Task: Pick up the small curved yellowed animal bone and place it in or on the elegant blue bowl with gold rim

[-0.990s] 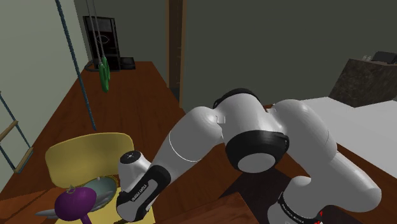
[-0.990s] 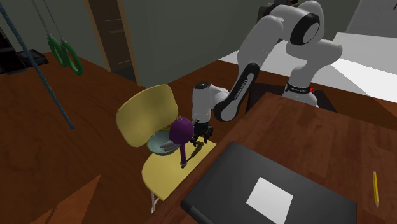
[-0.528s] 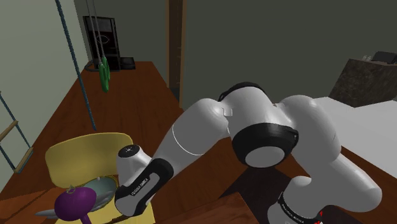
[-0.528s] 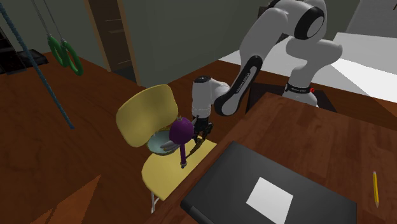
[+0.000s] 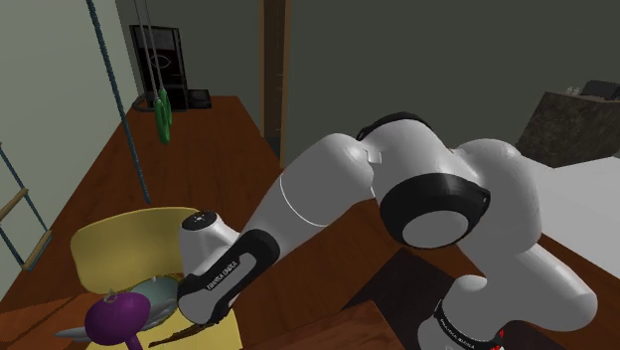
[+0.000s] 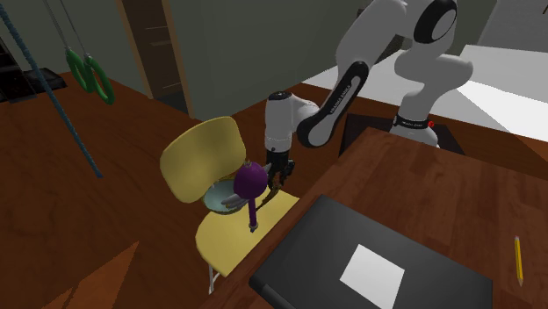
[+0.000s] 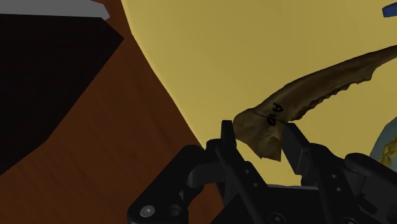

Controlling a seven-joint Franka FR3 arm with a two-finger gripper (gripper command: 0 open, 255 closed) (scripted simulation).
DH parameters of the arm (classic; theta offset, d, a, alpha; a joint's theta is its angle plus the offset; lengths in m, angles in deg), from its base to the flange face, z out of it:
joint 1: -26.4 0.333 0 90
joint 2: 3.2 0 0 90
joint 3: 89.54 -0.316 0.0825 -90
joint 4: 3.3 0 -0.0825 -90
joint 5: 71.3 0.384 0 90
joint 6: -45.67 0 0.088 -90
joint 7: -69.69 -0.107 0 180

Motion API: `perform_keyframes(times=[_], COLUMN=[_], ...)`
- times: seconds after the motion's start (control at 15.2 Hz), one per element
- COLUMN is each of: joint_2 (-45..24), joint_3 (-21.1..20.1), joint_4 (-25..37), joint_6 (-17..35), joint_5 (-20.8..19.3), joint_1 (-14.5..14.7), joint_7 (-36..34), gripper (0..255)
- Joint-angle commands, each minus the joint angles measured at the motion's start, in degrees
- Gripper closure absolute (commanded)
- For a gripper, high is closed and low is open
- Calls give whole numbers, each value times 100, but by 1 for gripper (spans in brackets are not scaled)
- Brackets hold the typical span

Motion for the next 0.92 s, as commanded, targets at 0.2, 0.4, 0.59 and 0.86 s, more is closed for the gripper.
perform_keyframes(times=[0.2,0.4,0.59,0.86], joint_2=[-317,-502,-681,-913], joint_3=[135,214,292,392], joint_4=[-98,-141,-173,-197], joint_6=[-224,-364,-510,-711], joint_5=[-128,-211,-298,-418], joint_1=[109,169,226,299], joint_7=[-98,-155,-214,-296], gripper=[255,255,255,255])
